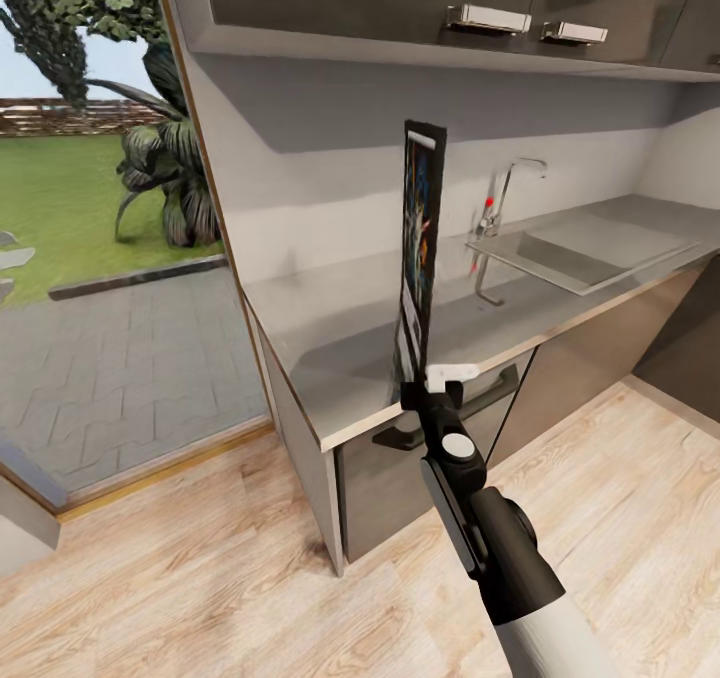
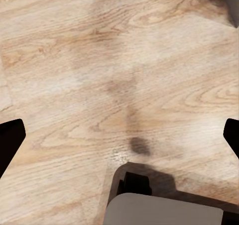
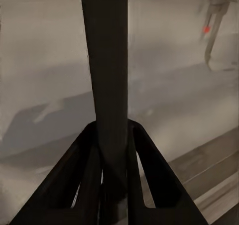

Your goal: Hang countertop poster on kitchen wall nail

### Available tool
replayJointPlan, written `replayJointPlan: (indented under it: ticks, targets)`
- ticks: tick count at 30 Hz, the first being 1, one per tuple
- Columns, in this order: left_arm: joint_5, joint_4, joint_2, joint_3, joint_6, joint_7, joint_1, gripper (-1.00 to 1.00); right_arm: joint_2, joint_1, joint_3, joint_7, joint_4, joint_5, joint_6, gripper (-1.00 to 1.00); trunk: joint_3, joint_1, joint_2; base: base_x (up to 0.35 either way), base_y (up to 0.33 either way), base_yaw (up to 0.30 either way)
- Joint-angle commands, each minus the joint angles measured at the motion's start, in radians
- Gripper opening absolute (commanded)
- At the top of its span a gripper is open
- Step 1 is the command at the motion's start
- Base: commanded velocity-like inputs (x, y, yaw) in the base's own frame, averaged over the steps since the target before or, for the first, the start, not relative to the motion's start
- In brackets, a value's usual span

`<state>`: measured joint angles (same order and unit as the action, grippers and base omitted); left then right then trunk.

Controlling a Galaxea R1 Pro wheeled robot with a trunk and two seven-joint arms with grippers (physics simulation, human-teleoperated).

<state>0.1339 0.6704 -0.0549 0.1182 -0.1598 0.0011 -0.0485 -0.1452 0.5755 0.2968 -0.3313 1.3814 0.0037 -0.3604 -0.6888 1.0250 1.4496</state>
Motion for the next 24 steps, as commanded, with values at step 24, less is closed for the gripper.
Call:
replayJointPlan:
  ticks: [24]
  targets:
    - [0.010,0.001,0.000,-0.002,-0.001,-0.001,-0.001,1.00,-0.001,0.001,0.002,-0.012,0.028,-0.002,-0.018,-1.00,-0.001,0.000,0.000,-0.048,0.000,0.007]
